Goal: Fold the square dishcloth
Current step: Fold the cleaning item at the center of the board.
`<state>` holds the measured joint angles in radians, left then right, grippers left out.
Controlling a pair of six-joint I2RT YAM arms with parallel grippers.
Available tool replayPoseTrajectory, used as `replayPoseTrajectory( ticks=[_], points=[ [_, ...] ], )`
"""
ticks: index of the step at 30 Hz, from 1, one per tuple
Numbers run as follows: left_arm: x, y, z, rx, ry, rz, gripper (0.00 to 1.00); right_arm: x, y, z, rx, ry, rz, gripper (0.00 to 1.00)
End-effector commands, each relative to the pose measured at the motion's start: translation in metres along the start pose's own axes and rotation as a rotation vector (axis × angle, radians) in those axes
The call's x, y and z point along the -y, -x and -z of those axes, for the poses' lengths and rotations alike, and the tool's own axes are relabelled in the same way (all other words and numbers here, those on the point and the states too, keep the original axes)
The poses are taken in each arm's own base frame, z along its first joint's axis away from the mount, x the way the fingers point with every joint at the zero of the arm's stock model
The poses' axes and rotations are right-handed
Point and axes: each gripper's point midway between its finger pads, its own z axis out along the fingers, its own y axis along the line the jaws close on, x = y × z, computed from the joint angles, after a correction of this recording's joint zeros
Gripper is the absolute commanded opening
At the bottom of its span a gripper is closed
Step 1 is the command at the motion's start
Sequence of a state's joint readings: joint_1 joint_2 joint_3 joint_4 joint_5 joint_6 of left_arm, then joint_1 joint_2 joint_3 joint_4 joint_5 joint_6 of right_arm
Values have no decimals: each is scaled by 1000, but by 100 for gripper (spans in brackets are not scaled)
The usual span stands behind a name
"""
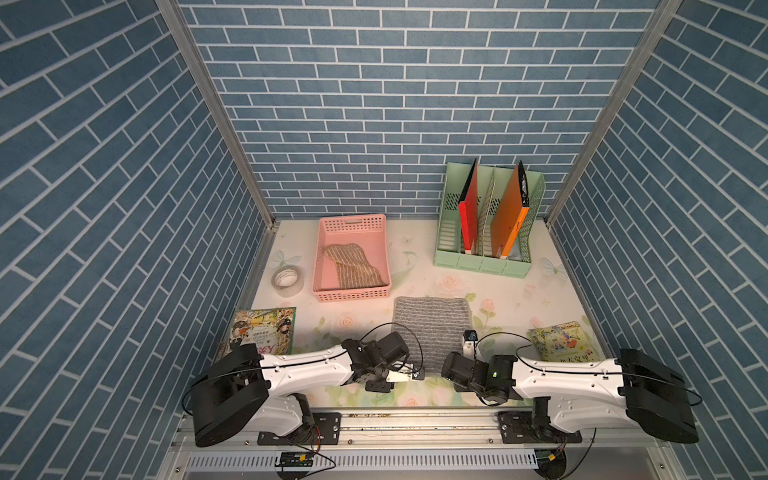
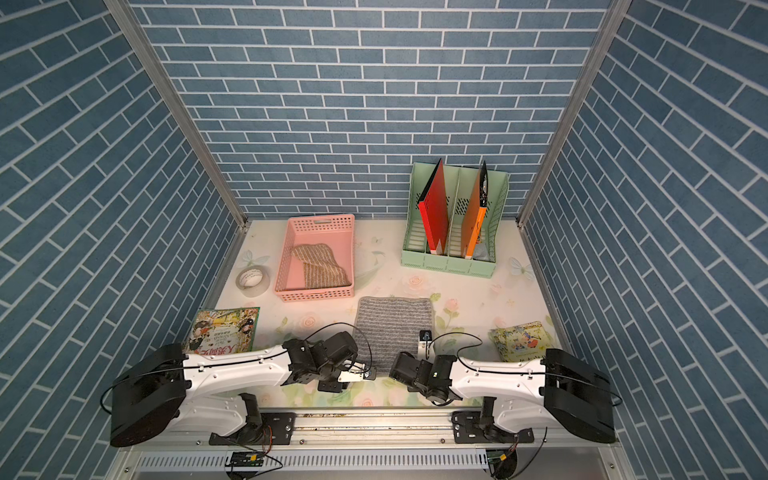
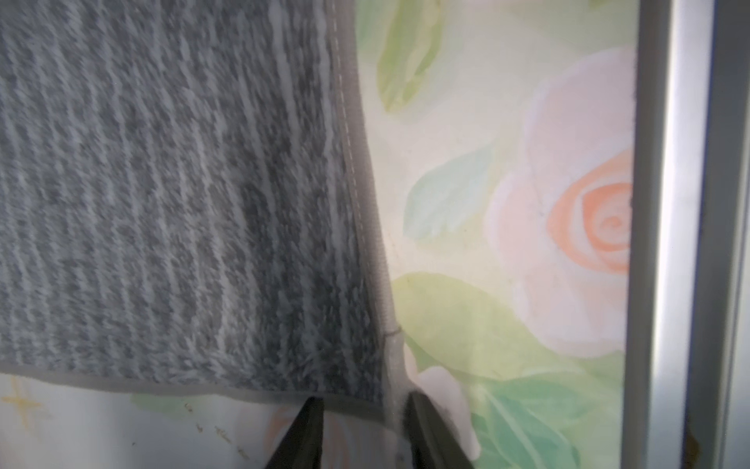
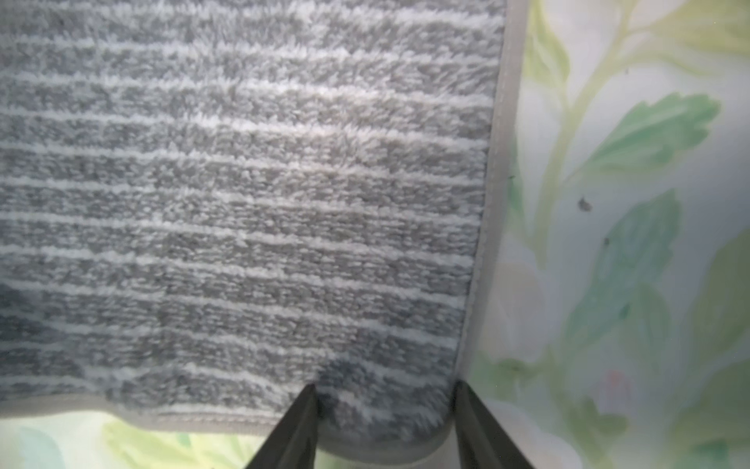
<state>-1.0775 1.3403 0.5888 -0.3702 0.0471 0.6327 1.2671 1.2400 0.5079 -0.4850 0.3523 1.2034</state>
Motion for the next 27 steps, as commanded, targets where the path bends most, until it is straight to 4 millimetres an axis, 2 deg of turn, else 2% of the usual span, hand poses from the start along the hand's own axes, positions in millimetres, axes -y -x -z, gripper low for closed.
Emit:
replayPoseTrajectory(
  ticks=[1,6,10,17,23,27],
  points=[
    [15,-26,-12,-103,-43,-14,29,4,-5,-10,-16,-2,-4,41],
    [2,-20,-1,-98,8,-23,9,2,3,1,4,12,-13,20],
    [-8,-9,16,-59,43,-28,0,2,11,14,21,8,-10,15],
    [-23,-3,36,-49,118,-32,0,-9,32,34,67,0,19,12],
    [-49,16,60,-9,212,-43,0,-18,54,51,112,-28,48,12],
    [-61,26,66,-5,235,-53,0,-18,72,60,142,-42,36,12]
  ],
)
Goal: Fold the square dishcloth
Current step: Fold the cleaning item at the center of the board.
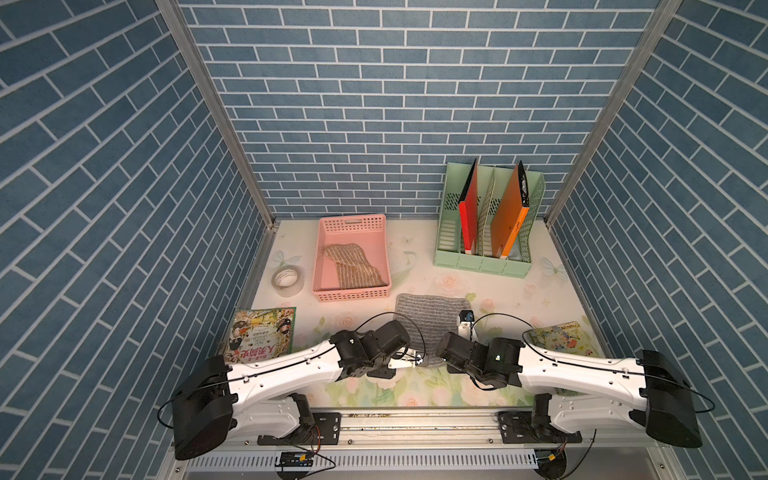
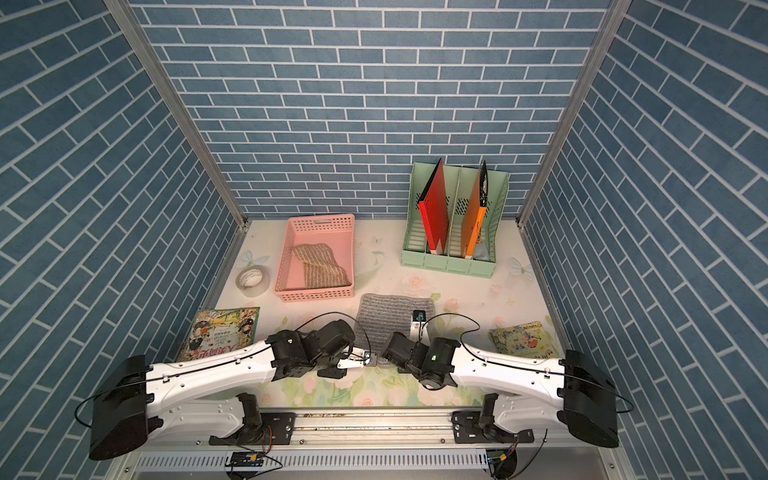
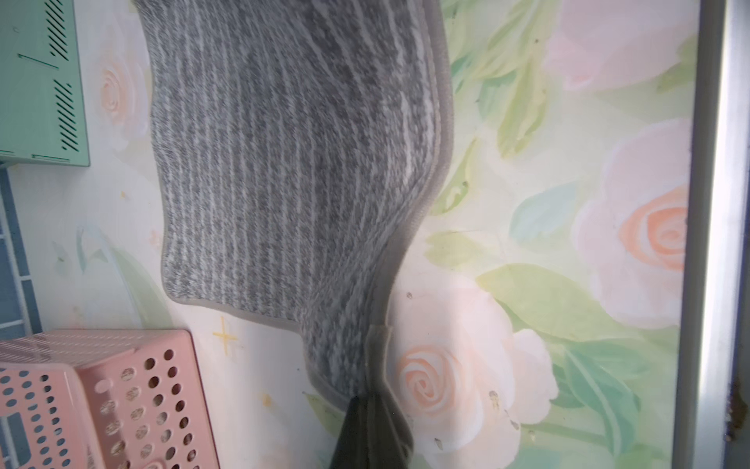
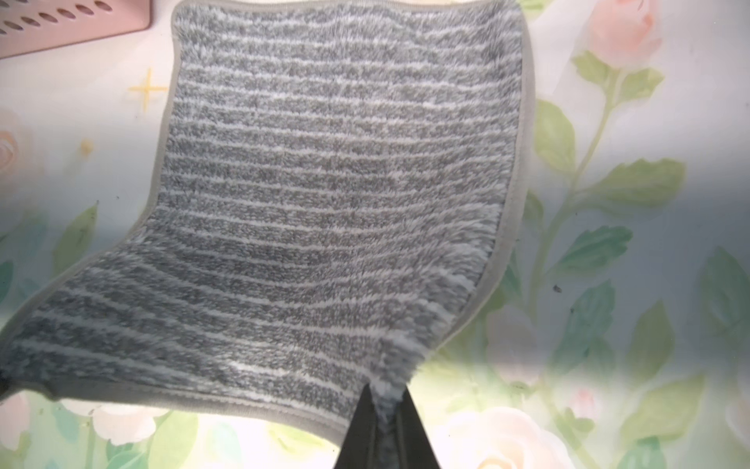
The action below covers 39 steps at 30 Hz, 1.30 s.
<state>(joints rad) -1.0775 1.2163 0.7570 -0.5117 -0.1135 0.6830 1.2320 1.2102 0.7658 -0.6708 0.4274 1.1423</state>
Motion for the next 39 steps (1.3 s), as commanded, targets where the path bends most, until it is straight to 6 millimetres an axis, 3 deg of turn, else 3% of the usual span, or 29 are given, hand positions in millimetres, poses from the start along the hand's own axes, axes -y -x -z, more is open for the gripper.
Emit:
replayPoseTrajectory(
  ticks=[1,6,12,15,22,27,34,39],
  points=[
    [-11,0,2,-28,18,-18,0,15,16,5,34,-75,45,12],
    [-24,-7,-2,-78,13,10,0,22,29,6,42,-78,21,12],
    [-11,-22,3,-98,-37,22,0,40,11,3,7,-80,-3,12],
    [-10,-19,2,-71,-36,32,0,45,8,2,5,-63,-17,13],
    [-60,-2,-16,-40,114,110,0,35,37,-10,11,-43,-2,14],
    [-81,2,-29,-35,149,134,0,34,58,-26,-6,-68,6,16],
    [-99,-7,-68,-104,172,147,0,38,81,-57,-39,-57,-24,21],
    [-130,-20,-87,-160,256,199,0,42,95,-74,-40,-65,-43,27]
  ],
)
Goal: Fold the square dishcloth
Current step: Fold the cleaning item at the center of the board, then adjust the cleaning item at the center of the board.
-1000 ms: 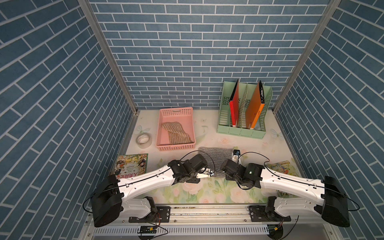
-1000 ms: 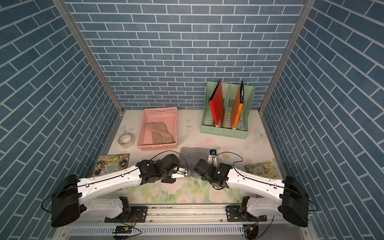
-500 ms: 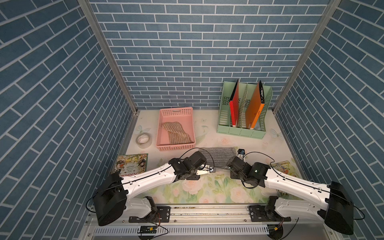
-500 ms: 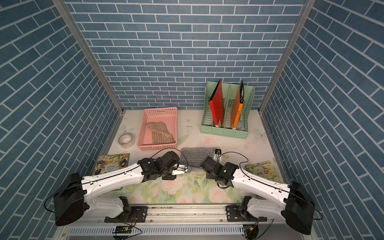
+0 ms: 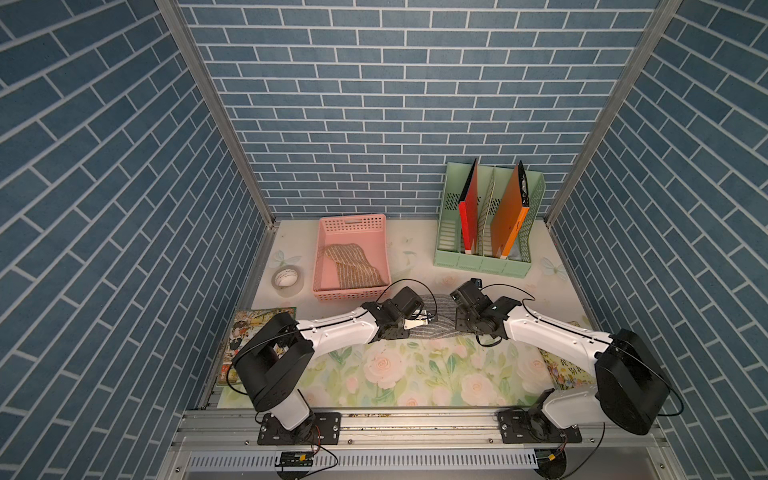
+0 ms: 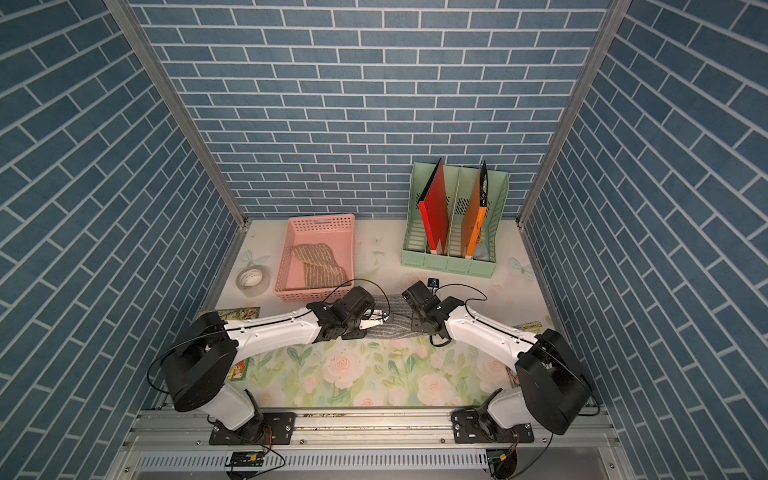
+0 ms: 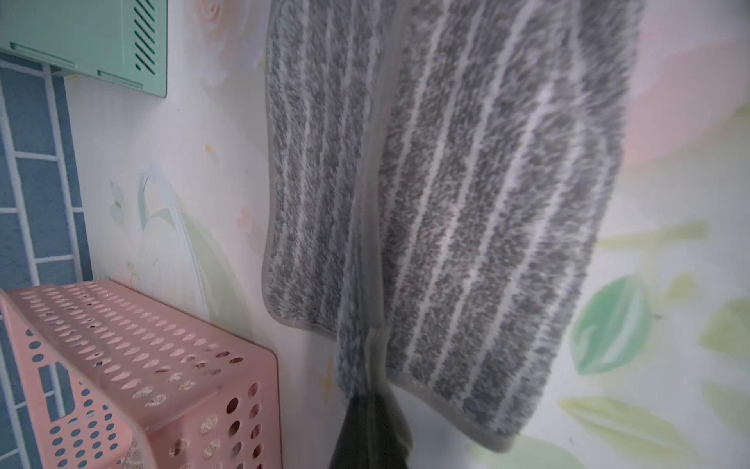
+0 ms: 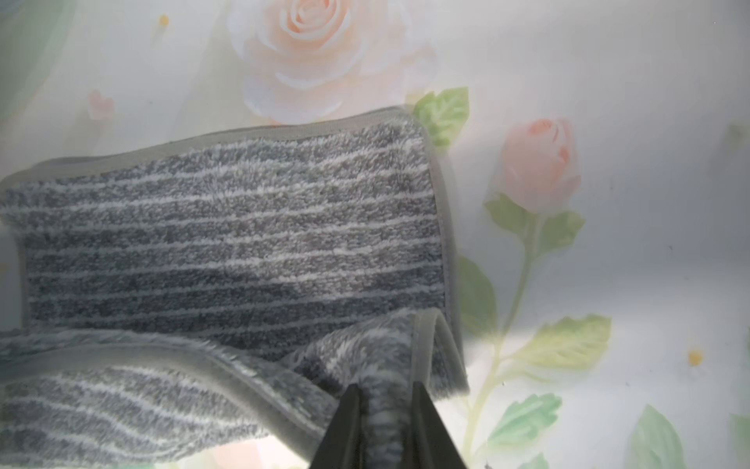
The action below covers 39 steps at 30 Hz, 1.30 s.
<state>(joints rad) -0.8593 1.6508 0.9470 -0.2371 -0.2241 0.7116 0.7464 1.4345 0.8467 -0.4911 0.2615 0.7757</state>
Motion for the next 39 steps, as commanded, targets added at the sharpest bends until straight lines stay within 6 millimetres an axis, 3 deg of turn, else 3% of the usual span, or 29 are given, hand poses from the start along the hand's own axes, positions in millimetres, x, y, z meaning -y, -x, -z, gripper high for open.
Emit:
replayPoseTrajectory(
  ticks=[1,4,7,10,11,13,15,18,20,24,27,30,34,39],
  points=[
    [-35,3,-10,-12,109,56,0,-8,18,-3,25,36,20,29],
    [-42,4,-16,-17,131,72,0,-3,31,-4,52,34,-11,38],
    [-41,7,-17,-11,118,75,0,8,42,-1,89,17,-49,64],
    [-42,5,-19,-24,123,72,0,16,45,2,119,22,-78,83],
    [-41,4,-21,-28,126,74,3,19,45,2,125,19,-80,89],
    [-42,1,-24,-41,143,84,22,23,43,3,133,5,-80,93],
    [-48,-1,-25,-48,172,106,38,21,41,4,137,33,-74,93],
    [-64,-2,-20,-44,224,151,48,20,45,13,163,48,-76,90],
    [-75,0,-11,-26,250,178,57,8,43,14,160,127,-72,85],
    [-84,9,11,34,245,216,60,-27,34,-7,87,267,-44,69],
    [-64,14,18,72,131,228,60,-43,34,-24,53,329,-47,62],
    [-35,12,14,76,24,212,59,-48,38,-41,27,331,-60,53],
    [-5,5,-3,55,-50,176,57,-32,51,-56,32,307,-122,49],
    [2,-12,-32,-24,-10,142,52,-3,45,-78,-15,245,-179,48]
  ],
)
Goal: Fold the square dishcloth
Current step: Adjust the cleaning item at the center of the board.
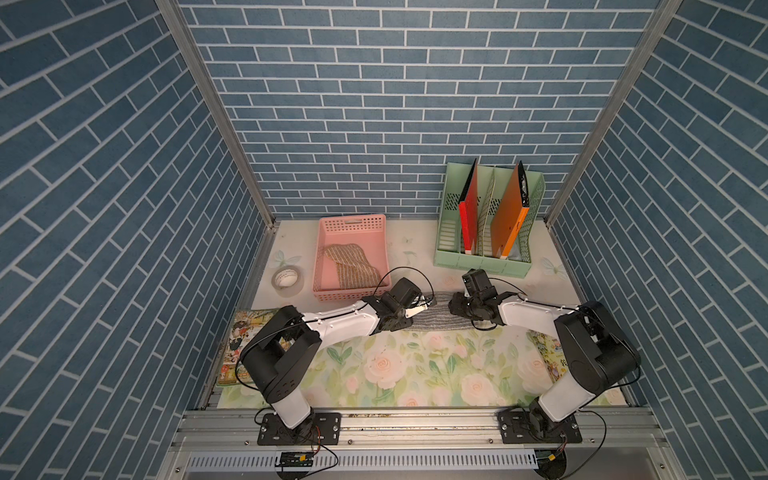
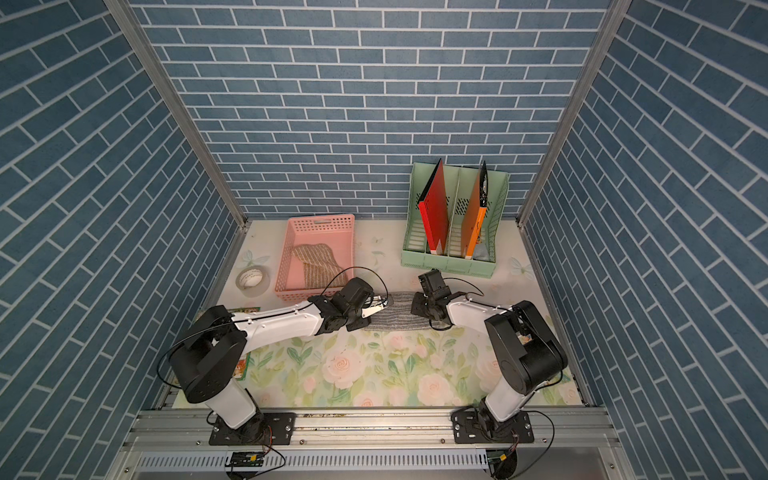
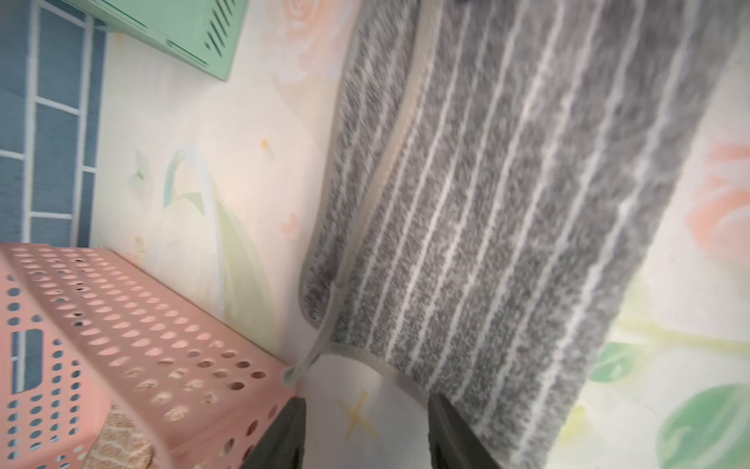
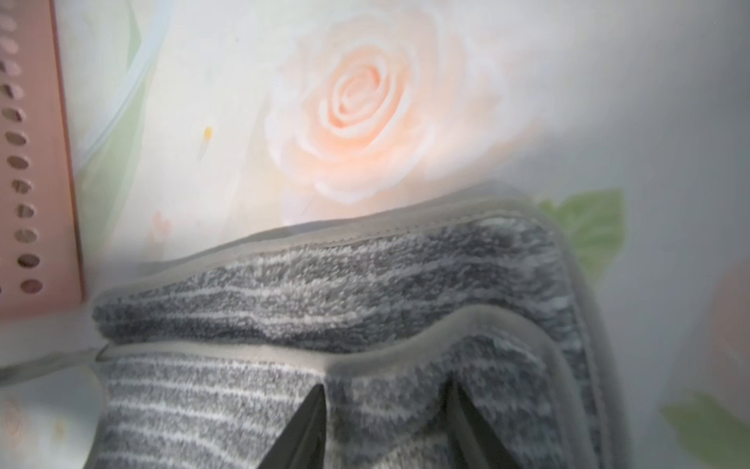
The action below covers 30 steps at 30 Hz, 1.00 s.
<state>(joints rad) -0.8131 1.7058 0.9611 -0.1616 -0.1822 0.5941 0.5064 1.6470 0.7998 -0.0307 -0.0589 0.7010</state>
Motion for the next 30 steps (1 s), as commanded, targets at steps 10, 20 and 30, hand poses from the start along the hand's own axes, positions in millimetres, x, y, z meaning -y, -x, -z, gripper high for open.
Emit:
replayPoseTrajectory(
  ticks=[10,20,30],
  points=[
    [-7,-14,-7,-62,68,-19,49,-5,14,41,44,41,15,55],
    [23,52,38,139,-107,53,52,27,3,-15,-53,-100,21,44],
    [29,42,-23,65,-15,75,48,49,-22,2,-60,-133,4,41]
  ],
)
